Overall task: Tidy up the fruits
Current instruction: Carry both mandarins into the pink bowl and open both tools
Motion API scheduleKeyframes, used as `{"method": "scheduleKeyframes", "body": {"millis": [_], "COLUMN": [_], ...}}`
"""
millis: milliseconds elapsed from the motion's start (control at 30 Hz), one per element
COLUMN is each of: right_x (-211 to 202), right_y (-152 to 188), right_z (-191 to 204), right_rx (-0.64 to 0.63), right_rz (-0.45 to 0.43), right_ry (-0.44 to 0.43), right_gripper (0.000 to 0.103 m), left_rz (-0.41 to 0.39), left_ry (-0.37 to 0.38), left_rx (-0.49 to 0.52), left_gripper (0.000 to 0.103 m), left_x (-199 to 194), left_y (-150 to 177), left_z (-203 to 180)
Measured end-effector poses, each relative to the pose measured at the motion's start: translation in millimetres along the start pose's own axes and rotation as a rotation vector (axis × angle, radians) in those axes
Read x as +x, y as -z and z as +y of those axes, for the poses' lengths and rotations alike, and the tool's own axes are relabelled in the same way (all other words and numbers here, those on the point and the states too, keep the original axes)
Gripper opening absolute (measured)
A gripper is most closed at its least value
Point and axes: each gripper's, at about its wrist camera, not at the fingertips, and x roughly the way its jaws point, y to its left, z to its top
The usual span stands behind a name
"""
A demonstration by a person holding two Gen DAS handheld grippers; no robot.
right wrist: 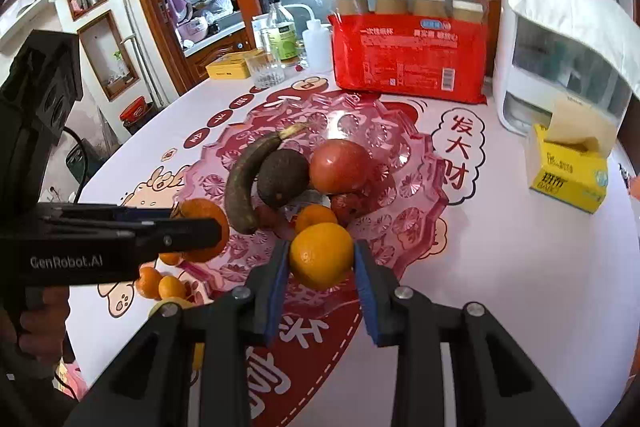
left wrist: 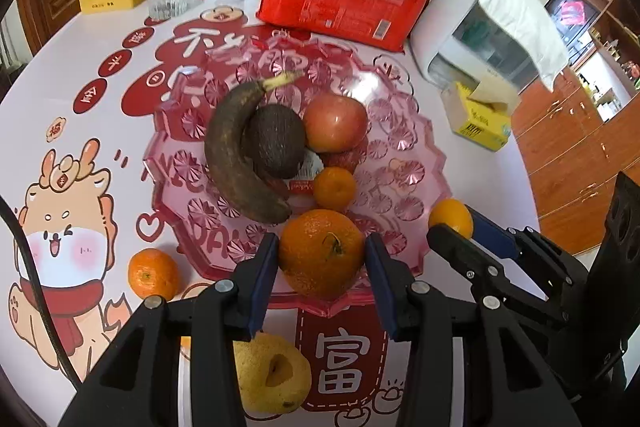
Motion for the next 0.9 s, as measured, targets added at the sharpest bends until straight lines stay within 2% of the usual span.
{"method": "scheduleKeyframes", "body": {"millis": [267, 367, 400, 467, 600, 900], "right_x": [13.5, 14.3, 14.0, 12.2, 7.0, -12.2], "right_y": [2.4, 2.4, 2.5, 2.5, 2.8, 6.8], "right_z": [-14.1, -21.0, -22.5, -24.5, -24.4, -20.4], "right_rx": [0.069, 0.128, 0.142, 0.152, 0.155, 0.217], "right_rz": [0.026, 0.025, 0.024, 0.021, 0.03, 0.037], "right_ry": [-0.009, -0.025, -0.022, -0.017, -0.009, -0.028], "right_gripper": [0.033, 0.035, 0.04, 0.048, 0.051, 0.067], "left_rz": [0.045, 0.05, 0.043, 0.023, 0.003, -0.029], "left_ry": [-0.024, -0.021, -0.022, -0.024, -0.023, -0.052], "left_rx": [0.018, 0.031, 0.037, 0.046, 0.041, -0.004], "left_gripper": [0.044, 0.051, 0.057, 0.062, 0.072, 0.076], "left_x": [16.8, 16.7, 14.3, 7.6, -6.3, -39.4], "left_y": [-5.0, -4.9, -4.9, -4.4, -1.4, 24.8], "left_z": [-5.5, -8.7, -9.9, -12.2, -10.0, 11.7]}}
